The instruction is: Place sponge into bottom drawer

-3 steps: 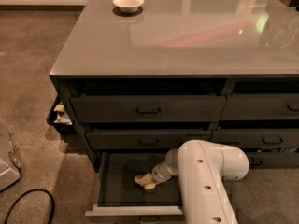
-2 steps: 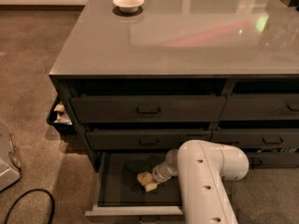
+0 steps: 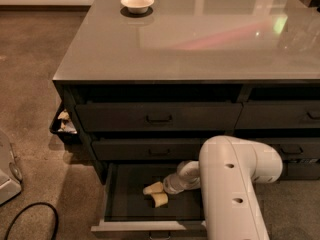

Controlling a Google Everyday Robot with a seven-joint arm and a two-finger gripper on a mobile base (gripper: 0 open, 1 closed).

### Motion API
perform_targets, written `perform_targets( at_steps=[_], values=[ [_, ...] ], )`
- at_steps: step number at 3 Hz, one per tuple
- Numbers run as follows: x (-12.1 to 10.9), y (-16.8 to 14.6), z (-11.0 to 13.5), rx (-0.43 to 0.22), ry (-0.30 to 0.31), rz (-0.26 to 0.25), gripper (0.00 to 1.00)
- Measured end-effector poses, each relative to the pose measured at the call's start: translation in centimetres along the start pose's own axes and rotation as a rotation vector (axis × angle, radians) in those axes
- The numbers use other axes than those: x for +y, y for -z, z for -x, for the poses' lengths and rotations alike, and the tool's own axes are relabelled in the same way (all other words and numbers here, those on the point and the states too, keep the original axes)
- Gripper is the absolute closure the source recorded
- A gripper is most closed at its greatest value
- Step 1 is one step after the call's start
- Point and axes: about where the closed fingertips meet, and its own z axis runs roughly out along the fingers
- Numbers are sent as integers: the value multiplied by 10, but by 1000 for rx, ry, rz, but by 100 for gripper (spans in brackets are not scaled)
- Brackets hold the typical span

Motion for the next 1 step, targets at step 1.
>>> perform_targets(
  at_steps=[1],
  values=[
    [0, -1, -28, 17, 1, -20, 0]
  ],
)
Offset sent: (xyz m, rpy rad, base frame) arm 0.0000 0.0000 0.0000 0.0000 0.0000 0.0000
